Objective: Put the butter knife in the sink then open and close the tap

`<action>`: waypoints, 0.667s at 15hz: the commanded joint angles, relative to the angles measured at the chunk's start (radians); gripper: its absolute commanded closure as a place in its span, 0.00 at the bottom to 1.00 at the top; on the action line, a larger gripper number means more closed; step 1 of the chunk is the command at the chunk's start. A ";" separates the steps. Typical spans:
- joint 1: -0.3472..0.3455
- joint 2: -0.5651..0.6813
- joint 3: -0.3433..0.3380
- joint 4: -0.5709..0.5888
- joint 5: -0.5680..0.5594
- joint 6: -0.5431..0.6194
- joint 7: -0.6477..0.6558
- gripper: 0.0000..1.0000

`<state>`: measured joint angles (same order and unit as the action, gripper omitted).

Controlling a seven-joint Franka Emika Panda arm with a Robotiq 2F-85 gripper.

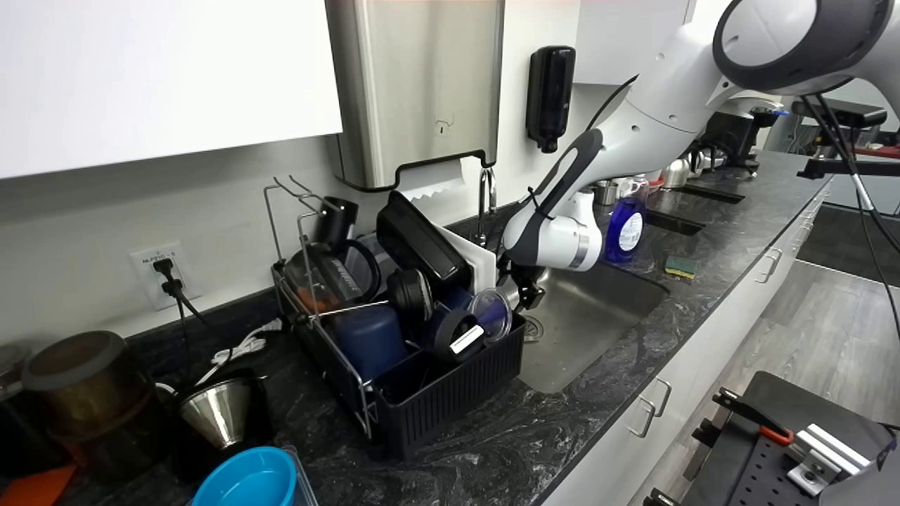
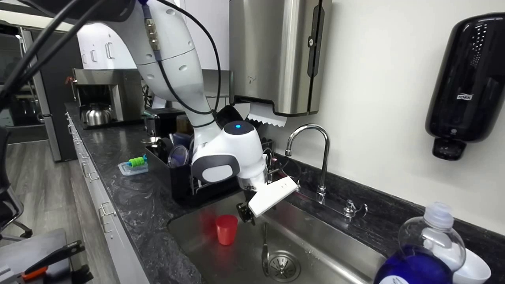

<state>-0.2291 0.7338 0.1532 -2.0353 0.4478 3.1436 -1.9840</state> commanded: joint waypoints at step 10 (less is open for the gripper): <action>-0.057 -0.122 -0.060 -0.111 -0.390 -0.041 0.538 0.00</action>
<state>-0.2688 0.6692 0.0969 -2.0926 0.1325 3.1324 -1.5497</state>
